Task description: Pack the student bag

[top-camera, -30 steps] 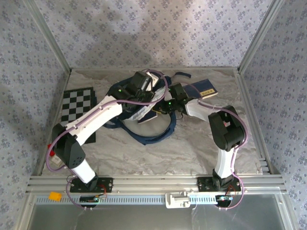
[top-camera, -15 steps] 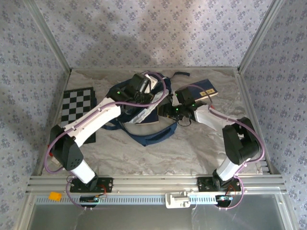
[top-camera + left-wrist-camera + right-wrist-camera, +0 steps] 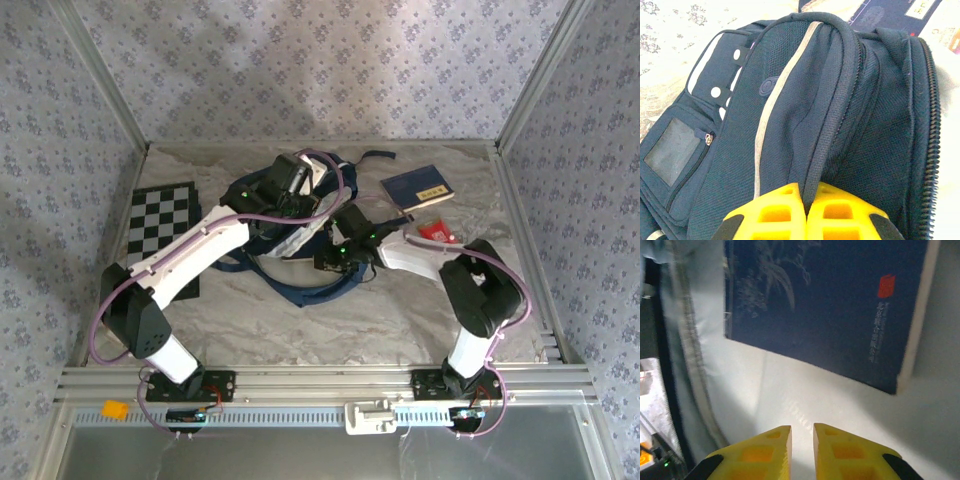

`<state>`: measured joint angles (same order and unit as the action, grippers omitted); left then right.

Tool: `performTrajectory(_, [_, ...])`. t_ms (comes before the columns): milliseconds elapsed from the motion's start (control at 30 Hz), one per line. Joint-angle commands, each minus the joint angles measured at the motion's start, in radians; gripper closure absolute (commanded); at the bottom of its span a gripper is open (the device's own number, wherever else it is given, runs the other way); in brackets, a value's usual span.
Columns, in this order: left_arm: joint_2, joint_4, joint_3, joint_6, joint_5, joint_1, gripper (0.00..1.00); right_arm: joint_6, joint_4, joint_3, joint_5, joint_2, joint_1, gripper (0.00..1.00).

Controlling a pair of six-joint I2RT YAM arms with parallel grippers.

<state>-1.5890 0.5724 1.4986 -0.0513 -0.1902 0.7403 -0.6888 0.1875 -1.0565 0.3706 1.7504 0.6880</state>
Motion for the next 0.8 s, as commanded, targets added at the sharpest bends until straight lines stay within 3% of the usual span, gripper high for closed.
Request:
performTrajectory(0, [0.053,-0.095,0.041,-0.018,0.026,0.000,1.00,-0.004,-0.036,-0.058,-0.057,0.053,0.023,0.83])
performTrajectory(367, [0.086,-0.102,0.008,-0.023,0.042,0.001,1.00,-0.024,-0.182,-0.106,-0.285,0.109,-0.005,0.88])
performTrajectory(567, [0.099,-0.108,-0.015,-0.024,0.038,-0.001,1.00,-0.044,-0.196,-0.121,-0.279,0.132,-0.003,0.88])
performTrajectory(767, [0.099,-0.110,-0.024,-0.026,0.041,-0.002,1.00,-0.027,-0.209,-0.029,-0.257,0.027,0.007,0.83])
